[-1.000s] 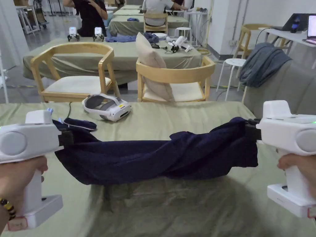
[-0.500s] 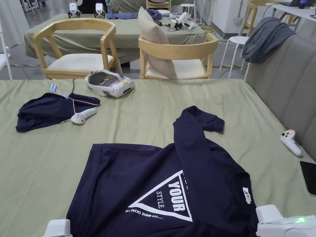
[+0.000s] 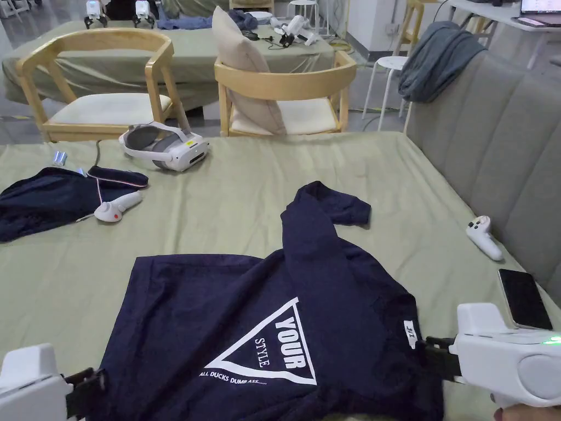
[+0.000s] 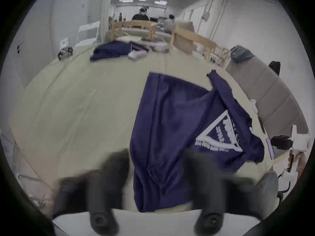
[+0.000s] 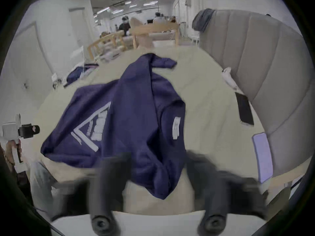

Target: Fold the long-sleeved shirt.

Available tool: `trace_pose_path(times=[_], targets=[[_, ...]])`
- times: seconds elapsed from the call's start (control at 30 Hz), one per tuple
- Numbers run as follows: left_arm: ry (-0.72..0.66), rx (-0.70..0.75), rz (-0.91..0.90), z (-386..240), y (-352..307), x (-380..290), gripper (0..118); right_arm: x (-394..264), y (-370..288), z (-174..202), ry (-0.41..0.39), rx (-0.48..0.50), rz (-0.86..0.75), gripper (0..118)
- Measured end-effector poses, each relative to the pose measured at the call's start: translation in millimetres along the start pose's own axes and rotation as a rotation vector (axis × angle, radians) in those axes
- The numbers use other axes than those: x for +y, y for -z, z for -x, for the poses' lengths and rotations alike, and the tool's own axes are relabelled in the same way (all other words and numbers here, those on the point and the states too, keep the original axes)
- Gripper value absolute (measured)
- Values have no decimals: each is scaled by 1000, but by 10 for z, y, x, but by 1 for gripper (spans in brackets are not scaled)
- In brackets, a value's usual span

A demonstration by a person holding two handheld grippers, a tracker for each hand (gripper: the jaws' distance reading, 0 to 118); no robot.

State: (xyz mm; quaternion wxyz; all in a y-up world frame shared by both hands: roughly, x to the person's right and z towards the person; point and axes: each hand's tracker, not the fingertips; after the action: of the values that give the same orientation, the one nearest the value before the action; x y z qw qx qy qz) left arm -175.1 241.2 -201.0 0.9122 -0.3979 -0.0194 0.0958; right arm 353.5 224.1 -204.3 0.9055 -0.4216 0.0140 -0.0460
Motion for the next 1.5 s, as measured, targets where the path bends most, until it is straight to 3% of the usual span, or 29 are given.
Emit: trace_pose_path(times=[0.03, 0.3, 0.33, 0.43, 0.5, 0.7, 0.83, 0.93, 1.03, 1.07, 1.1, 1.13, 1.23, 1.33, 1.37, 1.4, 1.43, 1.5], targets=[[15, 44, -13, 45, 97, 31, 5, 16, 3, 14, -5, -11, -16, 0], [25, -13, -27, 35, 340, 356, 4, 6, 73, 93, -41, 15, 17, 0], [25, -11, -34, 4, 416, 468, 17, -13, 77, 102, -46, 14, 25, 0], [35, -39, -23, -19, 757, 807, 111, -52, 198, 7, -48, 22, 59, 0], [37, -36, -47, -2, 1075, 1085, 101, -68, 232, -38, -43, 18, 72, 0], [138, 46, 84, -37, 2247, 1653, 101, -200, 282, -12, -34, -10, 124, 0], [70, 72, 187, 3, 2845, 1679, 100, -309, 417, -91, -39, -34, 169, 0], [122, 116, 183, -17, 3127, 1626, 98, -344, 433, -113, -22, -38, 189, 0], [213, 117, 153, -72, 3151, 1613, 66, -366, 420, -141, -9, -53, 195, 0], [235, 111, 126, -112, 3104, 1619, 50, -374, 407, -145, -5, -56, 197, 0], [227, 63, 116, -139, 3044, 1646, 20, -380, 404, -153, -3, -56, 197, 0], [225, 36, 105, -234, 2953, 1637, 9, -386, 402, -156, -1, -57, 197, 0], [261, 97, 96, -352, 2776, 1693, 8, -387, 401, -143, -6, -58, 195, 0], [160, 42, 83, -238, 2619, 1849, 8, -402, 378, -143, -5, -50, 175, 2], [136, 28, 79, -201, 2592, 1894, 8, -404, 365, -144, 2, -46, 163, 13], [140, 29, 81, -175, 2574, 1928, 8, -406, 355, -146, 10, -38, 148, 32], [145, 28, 79, -167, 2534, 1959, 8, -409, 358, -148, 11, -36, 142, 60], [174, 16, 65, -171, 2481, 1998, 9, -432, 409, -139, -9, -50, 147, 85]])
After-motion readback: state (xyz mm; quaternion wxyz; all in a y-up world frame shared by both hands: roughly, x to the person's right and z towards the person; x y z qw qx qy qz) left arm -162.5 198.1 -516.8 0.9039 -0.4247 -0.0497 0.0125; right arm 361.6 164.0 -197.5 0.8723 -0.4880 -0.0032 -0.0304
